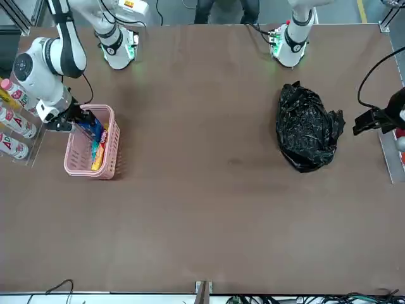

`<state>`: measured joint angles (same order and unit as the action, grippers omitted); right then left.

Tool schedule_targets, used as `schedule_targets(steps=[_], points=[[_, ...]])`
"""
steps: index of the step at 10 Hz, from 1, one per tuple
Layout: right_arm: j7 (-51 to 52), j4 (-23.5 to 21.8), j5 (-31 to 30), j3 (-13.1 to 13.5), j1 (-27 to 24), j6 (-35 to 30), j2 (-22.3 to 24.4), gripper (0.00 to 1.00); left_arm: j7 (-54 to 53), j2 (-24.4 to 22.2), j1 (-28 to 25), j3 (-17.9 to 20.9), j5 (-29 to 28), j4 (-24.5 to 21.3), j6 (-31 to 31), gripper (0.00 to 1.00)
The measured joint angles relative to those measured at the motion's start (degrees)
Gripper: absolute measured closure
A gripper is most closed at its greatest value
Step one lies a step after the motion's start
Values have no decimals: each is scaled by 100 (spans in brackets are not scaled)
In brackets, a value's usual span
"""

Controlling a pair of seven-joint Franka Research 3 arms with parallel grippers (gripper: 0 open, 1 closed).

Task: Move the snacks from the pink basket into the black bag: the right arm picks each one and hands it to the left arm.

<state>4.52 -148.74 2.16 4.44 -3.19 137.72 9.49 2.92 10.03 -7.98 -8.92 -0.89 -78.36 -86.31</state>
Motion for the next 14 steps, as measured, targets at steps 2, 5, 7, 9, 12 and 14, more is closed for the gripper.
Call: schedule_targets(steps=[2,5,7,9,12,14], points=[[11,-4,0,0,1,22,0,41,0,0,-31,2,0,0,-12,0],[26,-5,0,-1,9,21,6,48,-3,0,15,-28,0,7,-12,0],[32,-5,0,-3,12,16,11,48,-3,0,48,-67,0,8,-12,0],[102,-5,0,-5,15,4,29,48,-81,-1,18,-70,0,10,-12,0],[217,14,0,-6,16,-149,164,49,-328,0,-35,-70,0,10,-12,0],[275,141,0,-6,16,-510,347,49,-329,1,-35,-70,0,8,-12,0]])
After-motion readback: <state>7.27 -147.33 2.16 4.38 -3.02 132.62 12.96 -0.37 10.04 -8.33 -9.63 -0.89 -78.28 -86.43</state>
